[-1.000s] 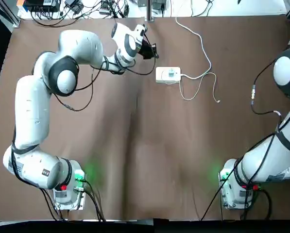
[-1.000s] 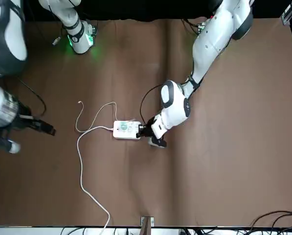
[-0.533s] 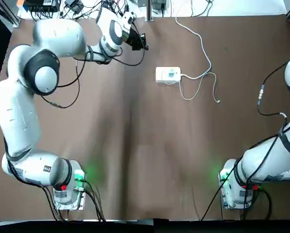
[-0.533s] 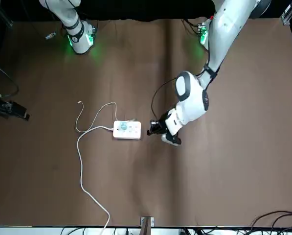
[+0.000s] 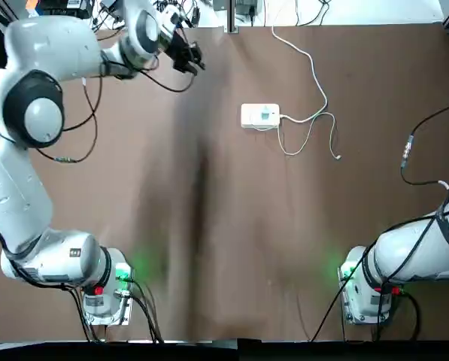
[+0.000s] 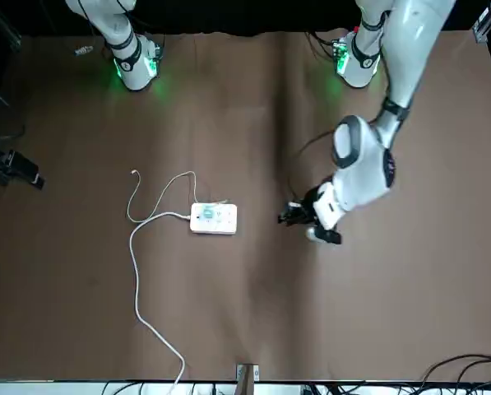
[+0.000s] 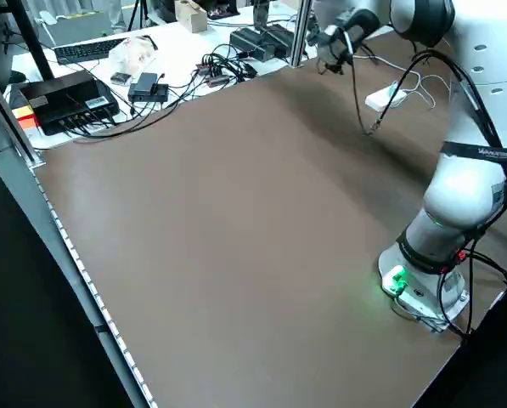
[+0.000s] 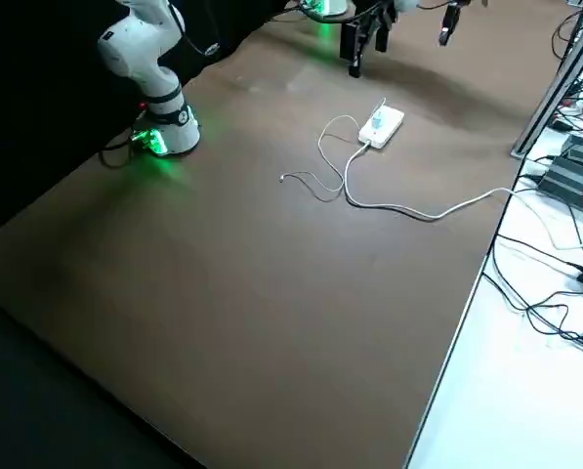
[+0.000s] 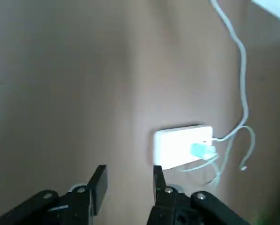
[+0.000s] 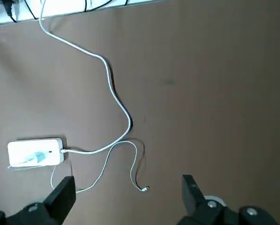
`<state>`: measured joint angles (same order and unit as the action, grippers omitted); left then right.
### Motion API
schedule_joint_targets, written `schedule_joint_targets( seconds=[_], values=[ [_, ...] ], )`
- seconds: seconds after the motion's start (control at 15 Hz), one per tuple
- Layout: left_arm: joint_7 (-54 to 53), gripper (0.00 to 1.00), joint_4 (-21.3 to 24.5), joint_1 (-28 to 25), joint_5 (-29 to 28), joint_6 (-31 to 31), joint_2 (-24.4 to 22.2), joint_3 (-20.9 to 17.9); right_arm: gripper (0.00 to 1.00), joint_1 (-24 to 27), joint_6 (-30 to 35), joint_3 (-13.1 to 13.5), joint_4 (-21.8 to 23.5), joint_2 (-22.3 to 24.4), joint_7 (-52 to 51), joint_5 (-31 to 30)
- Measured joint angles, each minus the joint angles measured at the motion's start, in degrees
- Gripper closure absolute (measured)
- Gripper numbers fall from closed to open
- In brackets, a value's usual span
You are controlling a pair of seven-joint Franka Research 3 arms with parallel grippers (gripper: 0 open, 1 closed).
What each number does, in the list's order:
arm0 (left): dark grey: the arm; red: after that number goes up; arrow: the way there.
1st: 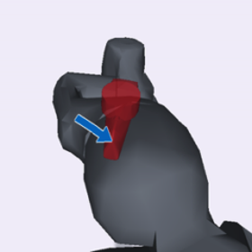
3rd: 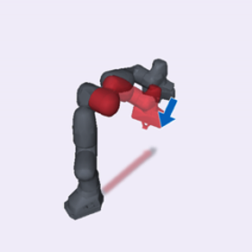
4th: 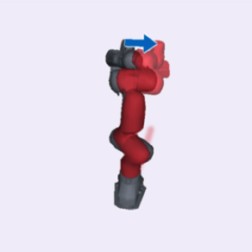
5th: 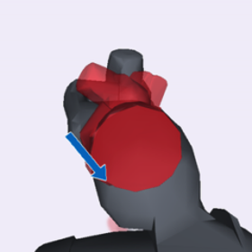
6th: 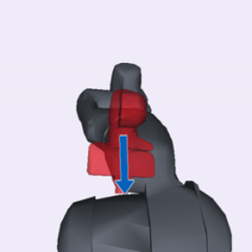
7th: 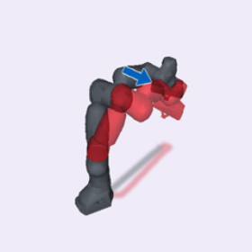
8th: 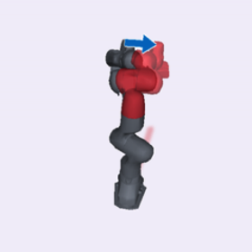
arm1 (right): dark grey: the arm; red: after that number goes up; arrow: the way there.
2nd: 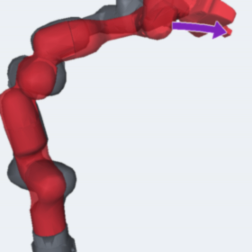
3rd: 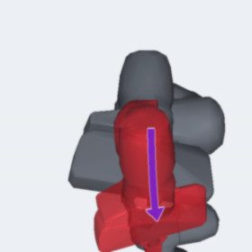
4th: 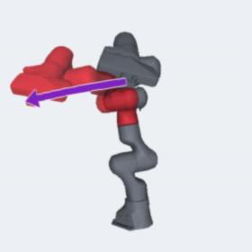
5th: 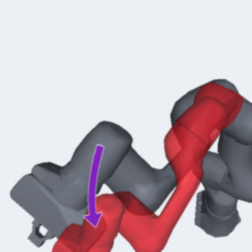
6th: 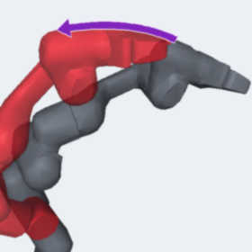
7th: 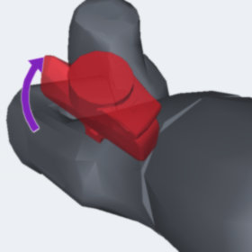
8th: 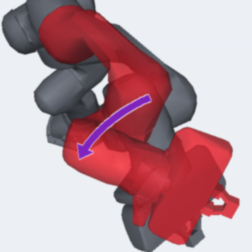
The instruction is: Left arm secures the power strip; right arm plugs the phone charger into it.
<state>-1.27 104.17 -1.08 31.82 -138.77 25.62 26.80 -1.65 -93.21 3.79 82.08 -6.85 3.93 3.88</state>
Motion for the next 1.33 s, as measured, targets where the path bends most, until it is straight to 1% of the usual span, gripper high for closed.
schedule_joint_targets(
  seconds=[0.07, 0.13, 0.4, 0.47, 0.53, 0.67, 0.8, 1.0, 1.13, 1.33],
  values=[
    [1.16, 0.51, -0.1, -1.61, -3.36, 2.15, -0.7, 0.0, 0.0, -0.07, -0.45, -0.15, 1.12, 0.82, 0.0, 0.0],
    [2.08, 0.44, -0.19, -2.72, -6.28, 3.75, -1.39, 0.0, 0.0, -0.2, -0.66, -0.32, 1.8, 1.31, 0.0, 0.0],
    [6.21, 0.07, -0.24, -4.47, -14.03, 6.89, -4.09, -0.02, 0.0, -0.56, -0.85, -0.59, 2.19, 1.58, 0.06, 0.0],
    [7.18, 0.01, -0.24, -4.91, -15.04, 7.46, -4.81, -0.02, 0.0, -0.57, -0.85, -0.62, 2.26, 1.58, 0.06, 0.0],
    [8.13, 0.01, -0.24, -5.56, -16.12, 7.75, -5.57, -0.07, 0.0, -0.57, -0.84, -0.74, 2.39, 1.58, 0.06, 0.0],
    [8.46, 0.01, -0.55, -7.45, -22.38, 9.31, -8.05, -0.11, 0.0, -0.65, -0.68, -1.77, 2.9, 1.58, 0.06, -0.9],
    [8.5, 0.01, -2.46, -8.57, -27.44, 13.66, -9.91, -0.13, 0.0, -0.71, -0.26, -2.62, 3.93, 1.59, 0.06, -3.12],
    [8.47, 0.01, -7.32, -11.07, -30.38, 21.74, -11.59, -0.22, 0.0, -0.67, -0.63, -5.05, 5.96, 1.55, 0.47, -4.03],
    [8.47, 0.01, -9.48, -12.25, -32.08, 24.07, -11.87, -0.27, 0.0, -0.66, -1.09, -5.67, 6.24, 1.56, 0.74, -4.06],
    [8.45, 0.01, -11.03, -14.01, -32.92, 26.09, -12.27, -0.29, 0.0, -0.58, -1.47, -5.7, 6.22, 1.64, 0.75, -4.06]
  ],
)
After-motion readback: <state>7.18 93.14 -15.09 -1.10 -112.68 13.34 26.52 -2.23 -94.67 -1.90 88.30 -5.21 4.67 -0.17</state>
